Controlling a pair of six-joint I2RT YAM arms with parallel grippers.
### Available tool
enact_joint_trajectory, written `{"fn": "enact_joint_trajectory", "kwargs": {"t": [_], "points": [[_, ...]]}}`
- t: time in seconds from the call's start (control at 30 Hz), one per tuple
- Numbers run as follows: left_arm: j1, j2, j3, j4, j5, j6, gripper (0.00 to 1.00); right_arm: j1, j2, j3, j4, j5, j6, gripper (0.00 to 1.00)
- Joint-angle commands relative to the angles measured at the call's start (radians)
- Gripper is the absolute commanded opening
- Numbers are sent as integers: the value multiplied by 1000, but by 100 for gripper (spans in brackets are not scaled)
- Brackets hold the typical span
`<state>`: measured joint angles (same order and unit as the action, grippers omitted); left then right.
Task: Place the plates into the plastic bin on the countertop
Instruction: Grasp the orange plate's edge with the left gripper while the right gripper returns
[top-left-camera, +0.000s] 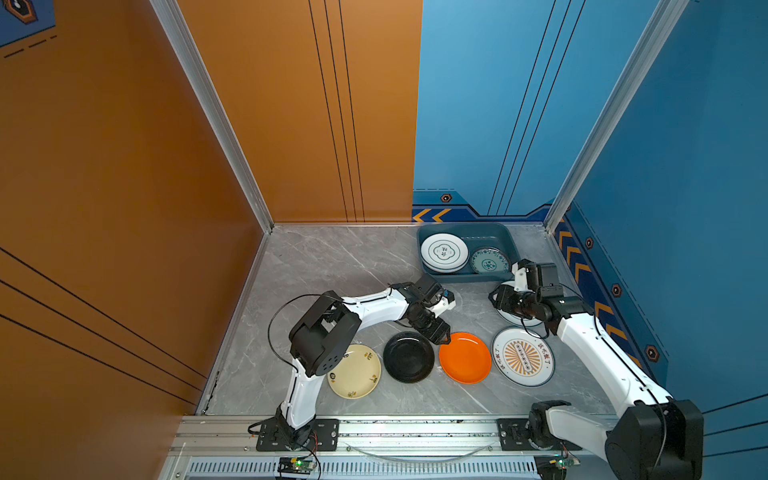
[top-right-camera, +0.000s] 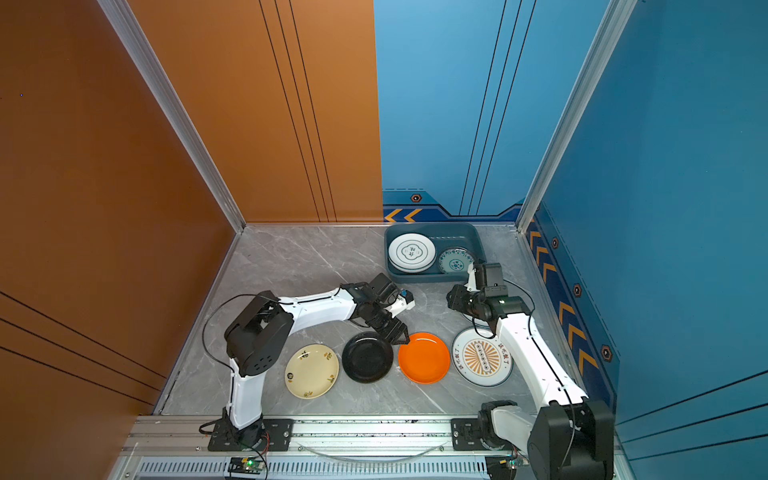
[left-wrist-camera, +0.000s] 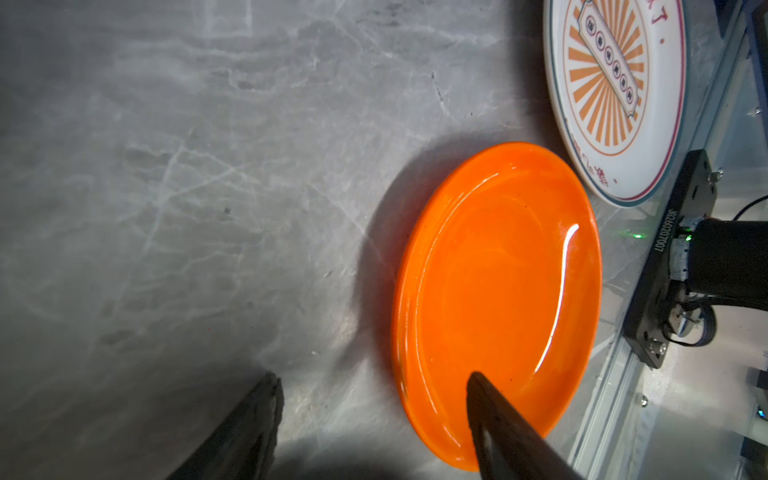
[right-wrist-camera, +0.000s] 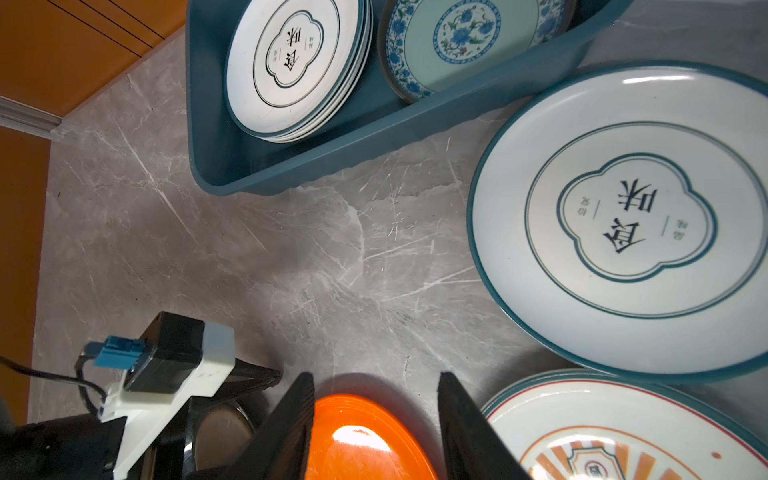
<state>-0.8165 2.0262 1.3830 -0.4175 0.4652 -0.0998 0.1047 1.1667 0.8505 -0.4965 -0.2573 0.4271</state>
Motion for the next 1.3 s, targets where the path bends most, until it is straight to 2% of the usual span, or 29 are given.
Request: {"fn": "enact_joint_trajectory", "kwargs": {"t": [0.0,0.23,0.4,0.9,1.07,1.13,1.27], "points": [[-11,36,38,-37,35,26,65,0,-3,-27,32,-16,22,51],[-24,85,68,-72,22,31,57,-1,13,-49,59,-22,22,51],[-27,103,77,-73,27,22,45,-5,17,-57,64,-23,21,51],[-55,145,85,-87,-9,5,37,-27,-6,-88,76,-34,24,51],[-58,156,93,-105,-15,7,28,-28,-11,-96,78,-34,29,51],[-59,160,94,-108,-12,7,21,-28,-12,-95,78,-34,29,51],[-59,167,94,-110,-9,6,19,-29,-14,-98,78,-33,30,51]]}}
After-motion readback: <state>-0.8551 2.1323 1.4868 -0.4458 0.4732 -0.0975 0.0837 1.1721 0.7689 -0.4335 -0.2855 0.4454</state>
